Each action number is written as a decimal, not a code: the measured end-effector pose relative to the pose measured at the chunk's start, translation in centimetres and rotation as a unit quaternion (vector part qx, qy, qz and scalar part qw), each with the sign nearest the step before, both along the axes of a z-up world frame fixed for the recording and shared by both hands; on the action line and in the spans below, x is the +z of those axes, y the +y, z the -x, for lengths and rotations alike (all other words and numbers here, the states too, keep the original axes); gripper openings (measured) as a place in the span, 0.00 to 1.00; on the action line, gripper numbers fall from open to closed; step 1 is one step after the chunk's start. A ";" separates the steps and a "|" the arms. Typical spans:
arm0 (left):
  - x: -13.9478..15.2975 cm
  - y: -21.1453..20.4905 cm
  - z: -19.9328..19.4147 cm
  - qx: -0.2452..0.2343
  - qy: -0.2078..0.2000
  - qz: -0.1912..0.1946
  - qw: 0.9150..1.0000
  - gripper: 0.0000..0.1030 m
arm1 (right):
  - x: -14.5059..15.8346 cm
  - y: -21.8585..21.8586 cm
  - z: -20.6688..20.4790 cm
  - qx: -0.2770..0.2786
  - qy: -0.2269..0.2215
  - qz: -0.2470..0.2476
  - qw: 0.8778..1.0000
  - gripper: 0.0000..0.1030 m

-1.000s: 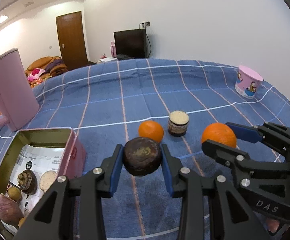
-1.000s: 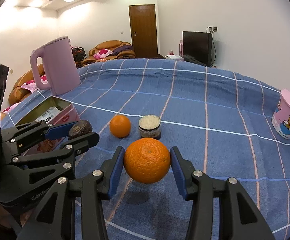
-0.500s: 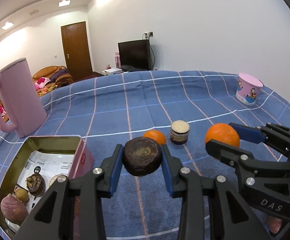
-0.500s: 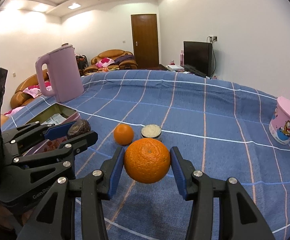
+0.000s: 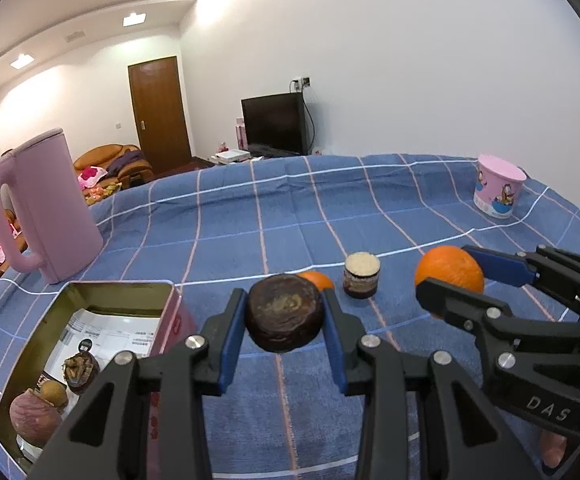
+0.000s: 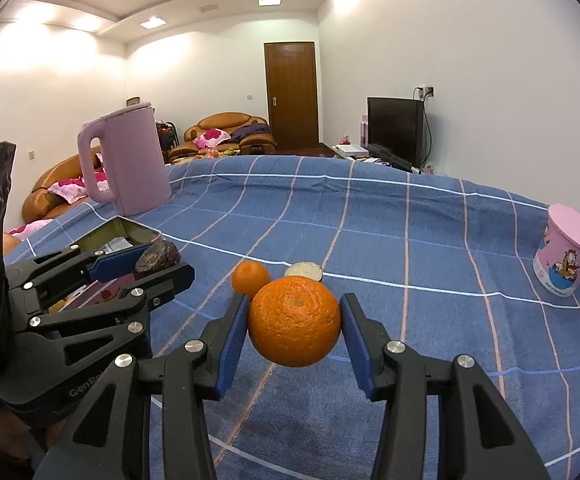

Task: Organize fruits
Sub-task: 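Lift the dark brown fruit with the left tool while the right tool lifts the orange, then carry the dark brown fruit and the large orange over the pink tin with both tools, then open both tools to drop the dark fruit and orange into the tin, then lower the right tool onto the white-topped round cake and close it, then close the left tool on the small orange while the right tool holds the cake, then lift the small orange with the left tool while the right tool lifts the cake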

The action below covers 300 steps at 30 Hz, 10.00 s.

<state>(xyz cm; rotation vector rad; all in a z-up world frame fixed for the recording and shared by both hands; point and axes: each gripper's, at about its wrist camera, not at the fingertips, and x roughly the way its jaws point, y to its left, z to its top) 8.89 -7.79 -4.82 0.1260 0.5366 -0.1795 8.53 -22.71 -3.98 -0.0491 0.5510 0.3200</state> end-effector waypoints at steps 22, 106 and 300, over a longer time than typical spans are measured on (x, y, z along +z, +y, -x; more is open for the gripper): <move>0.7 0.3 1.2 0.014 -0.038 -0.001 0.999 0.37 | 0.6 -0.3 1.1 0.000 -0.035 -0.006 0.999 0.47; 0.8 16.8 0.3 0.188 0.014 0.030 0.982 0.37 | 1.5 15.9 -1.8 0.174 -0.017 -0.012 0.985 0.47; -0.4 -1.7 -5.7 -0.004 0.034 0.024 0.999 0.38 | -0.6 -1.3 -4.5 -0.047 0.017 -0.019 0.999 0.36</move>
